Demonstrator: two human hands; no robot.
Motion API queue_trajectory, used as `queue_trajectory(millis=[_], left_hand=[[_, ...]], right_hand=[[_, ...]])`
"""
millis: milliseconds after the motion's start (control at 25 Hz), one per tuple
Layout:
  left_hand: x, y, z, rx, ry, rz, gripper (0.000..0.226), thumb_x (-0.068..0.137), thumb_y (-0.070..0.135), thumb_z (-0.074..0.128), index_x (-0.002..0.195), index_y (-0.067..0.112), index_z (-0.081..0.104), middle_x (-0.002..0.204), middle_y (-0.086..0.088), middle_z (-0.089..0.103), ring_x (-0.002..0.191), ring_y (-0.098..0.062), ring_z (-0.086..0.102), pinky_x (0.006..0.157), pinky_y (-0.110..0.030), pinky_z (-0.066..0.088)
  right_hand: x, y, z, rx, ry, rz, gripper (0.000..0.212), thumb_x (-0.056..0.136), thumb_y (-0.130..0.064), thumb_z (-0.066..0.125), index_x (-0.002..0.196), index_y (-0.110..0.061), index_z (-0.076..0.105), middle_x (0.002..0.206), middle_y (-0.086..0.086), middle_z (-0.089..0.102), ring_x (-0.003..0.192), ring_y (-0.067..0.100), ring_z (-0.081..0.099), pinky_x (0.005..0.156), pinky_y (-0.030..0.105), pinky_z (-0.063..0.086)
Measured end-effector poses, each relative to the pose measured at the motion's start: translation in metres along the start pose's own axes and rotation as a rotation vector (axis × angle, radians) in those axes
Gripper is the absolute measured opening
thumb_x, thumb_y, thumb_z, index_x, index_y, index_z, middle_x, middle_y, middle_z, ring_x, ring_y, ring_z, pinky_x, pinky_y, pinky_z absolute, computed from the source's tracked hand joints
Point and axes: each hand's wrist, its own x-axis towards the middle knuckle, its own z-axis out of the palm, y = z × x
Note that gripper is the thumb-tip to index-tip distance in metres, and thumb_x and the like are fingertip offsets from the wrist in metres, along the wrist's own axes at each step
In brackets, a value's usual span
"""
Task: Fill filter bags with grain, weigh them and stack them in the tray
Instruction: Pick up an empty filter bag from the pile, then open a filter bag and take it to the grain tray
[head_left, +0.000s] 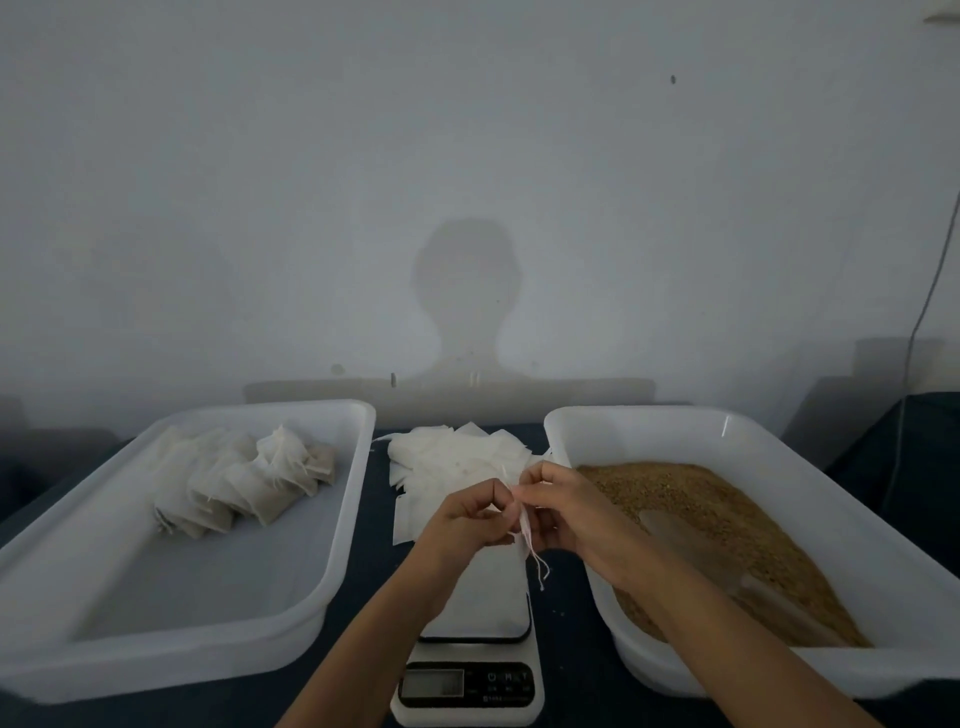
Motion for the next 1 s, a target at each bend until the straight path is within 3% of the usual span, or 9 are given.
queue_trajectory(millis=[120, 280, 400, 520, 640, 800, 880, 1000], left_hand=[[0.003, 0.000, 0.008, 0.000, -0.019, 0.025, 0.017, 0.096, 0.006, 0.047, 0.087, 0.000, 0.060, 0.082, -0.008, 0.064, 0.079, -0.014, 0.060, 0.075, -0.017, 0.050], [0.009, 0.003, 0.018, 0.016, 0.001, 0.013, 0.020, 0.094, 0.008, 0.051, 0.079, 0.006, 0.064, 0.074, -0.002, 0.067, 0.072, -0.011, 0.064, 0.072, -0.018, 0.052], [0.016, 0.001, 0.025, 0.314, 0.141, 0.043, 0.020, 0.086, 0.008, 0.059, 0.067, 0.015, 0.059, 0.062, 0.004, 0.062, 0.061, -0.005, 0.057, 0.063, -0.012, 0.049], [0.026, 0.005, 0.031, 0.544, 0.242, 0.147, 0.024, 0.083, 0.008, 0.063, 0.073, 0.022, 0.046, 0.059, 0.006, 0.051, 0.050, -0.001, 0.043, 0.053, -0.013, 0.041], [0.040, 0.018, 0.041, 0.614, 0.156, 0.302, 0.029, 0.089, 0.007, 0.056, 0.077, 0.028, 0.040, 0.067, 0.003, 0.052, 0.057, -0.005, 0.045, 0.059, -0.022, 0.043], [0.067, 0.029, 0.064, 0.785, 0.002, 0.383, 0.024, 0.094, 0.006, 0.047, 0.084, 0.018, 0.064, 0.082, -0.002, 0.058, 0.075, -0.014, 0.053, 0.070, -0.024, 0.042], [0.075, 0.026, 0.081, 0.842, -0.048, 0.382, 0.024, 0.095, 0.009, 0.046, 0.087, 0.015, 0.068, 0.086, 0.001, 0.053, 0.078, -0.012, 0.050, 0.071, -0.024, 0.039], [0.078, 0.011, 0.107, 0.821, -0.099, 0.383, 0.021, 0.091, 0.031, 0.056, 0.077, 0.016, 0.060, 0.080, 0.005, 0.048, 0.073, -0.009, 0.045, 0.063, -0.020, 0.032]], right_hand=[[-0.004, 0.000, -0.007, -0.050, 0.016, -0.027, 0.009, 0.092, -0.018, 0.059, 0.089, -0.013, 0.052, 0.066, -0.002, 0.066, 0.058, 0.011, 0.062, 0.055, 0.026, 0.050], [-0.010, 0.002, -0.019, -0.078, 0.049, -0.031, 0.014, 0.090, -0.005, 0.055, 0.102, -0.006, 0.050, 0.075, 0.011, 0.065, 0.067, 0.022, 0.062, 0.059, 0.028, 0.053], [-0.015, 0.005, -0.024, -0.218, 0.158, -0.074, 0.018, 0.090, 0.001, 0.050, 0.102, -0.011, 0.045, 0.072, 0.009, 0.064, 0.059, 0.018, 0.061, 0.055, 0.025, 0.053], [-0.021, 0.008, -0.033, -0.363, 0.278, -0.169, 0.024, 0.089, 0.003, 0.046, 0.096, -0.020, 0.041, 0.065, 0.010, 0.058, 0.051, 0.015, 0.056, 0.048, 0.022, 0.049], [-0.029, 0.007, -0.048, -0.416, 0.323, -0.247, 0.020, 0.092, 0.000, 0.046, 0.087, -0.019, 0.045, 0.059, 0.007, 0.055, 0.046, 0.014, 0.052, 0.045, 0.023, 0.044], [-0.037, 0.006, -0.078, -0.350, 0.459, -0.292, 0.019, 0.093, 0.000, 0.047, 0.083, -0.013, 0.057, 0.055, 0.008, 0.057, 0.043, 0.015, 0.050, 0.042, 0.024, 0.043], [-0.041, 0.010, -0.091, -0.339, 0.515, -0.237, 0.020, 0.092, 0.001, 0.046, 0.084, -0.011, 0.060, 0.059, 0.011, 0.062, 0.044, 0.013, 0.055, 0.043, 0.024, 0.046], [-0.047, 0.020, -0.112, -0.195, 0.482, -0.073, 0.013, 0.092, -0.003, 0.046, 0.095, -0.009, 0.057, 0.063, 0.009, 0.068, 0.053, 0.019, 0.065, 0.049, 0.028, 0.053]])
